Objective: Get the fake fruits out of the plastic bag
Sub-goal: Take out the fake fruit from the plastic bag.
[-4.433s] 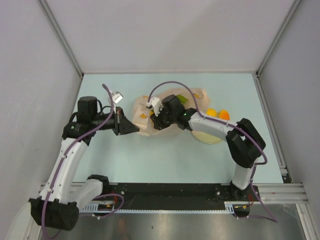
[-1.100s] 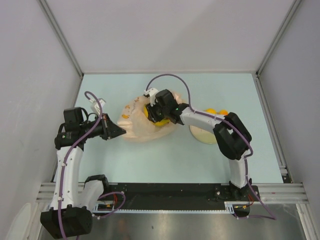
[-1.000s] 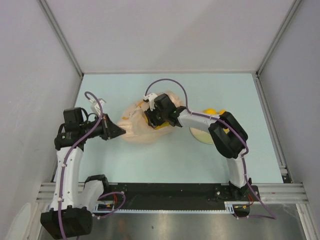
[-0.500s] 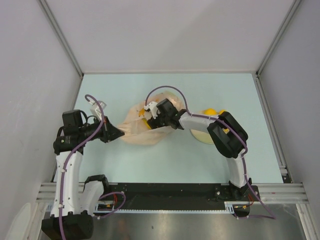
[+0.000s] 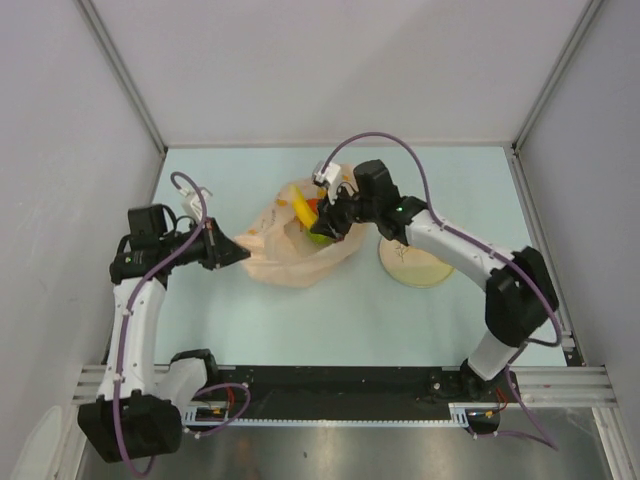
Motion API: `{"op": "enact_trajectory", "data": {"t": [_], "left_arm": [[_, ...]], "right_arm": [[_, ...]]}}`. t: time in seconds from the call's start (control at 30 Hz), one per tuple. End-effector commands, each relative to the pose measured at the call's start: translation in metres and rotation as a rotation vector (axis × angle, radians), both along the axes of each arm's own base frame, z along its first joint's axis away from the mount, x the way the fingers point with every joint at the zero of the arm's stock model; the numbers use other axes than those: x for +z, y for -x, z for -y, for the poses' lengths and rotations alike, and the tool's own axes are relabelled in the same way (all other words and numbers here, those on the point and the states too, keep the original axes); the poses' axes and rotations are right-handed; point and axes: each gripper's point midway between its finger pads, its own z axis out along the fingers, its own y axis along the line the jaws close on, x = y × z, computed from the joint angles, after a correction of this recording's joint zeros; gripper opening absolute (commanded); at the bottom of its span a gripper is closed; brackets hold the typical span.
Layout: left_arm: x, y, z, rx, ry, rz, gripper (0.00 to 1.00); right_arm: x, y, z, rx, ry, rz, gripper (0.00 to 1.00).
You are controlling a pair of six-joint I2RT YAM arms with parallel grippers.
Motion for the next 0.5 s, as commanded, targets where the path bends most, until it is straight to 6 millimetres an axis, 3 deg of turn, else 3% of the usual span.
{"op": "enact_trajectory", "data": {"t": [0.0,0.2,0.33,0.37,0.43,0.47], "left_arm": [[0.043,-0.036,0.001,-0.022,0.059,0.110,0.00],[0.071,-0.076,0.002,-0.015,0.139,0.156,0.00],[0.085,-0.097,0.001,-0.018,0.158,0.159,0.00],[0.085,-0.102,0.000,-0.012,0.146,0.161,0.00],[0.083,-0.109,-0.002,-0.013,0.128,0.158,0.00],[0.082,-0.112,-0.004,-0.003,0.119,0.159,0.00]], "right_arm": [[0.071,0.045,-0.018,0.238,-0.181,0.049,0.24],[0.079,0.072,-0.016,0.348,-0.194,0.014,0.27],[0.130,0.060,0.001,0.291,-0.249,0.065,0.26],[0.163,0.058,0.010,0.255,-0.293,0.103,0.26],[0.196,0.038,0.035,0.139,-0.323,0.154,0.25],[0.217,0.038,0.050,0.084,-0.350,0.159,0.26]]}}
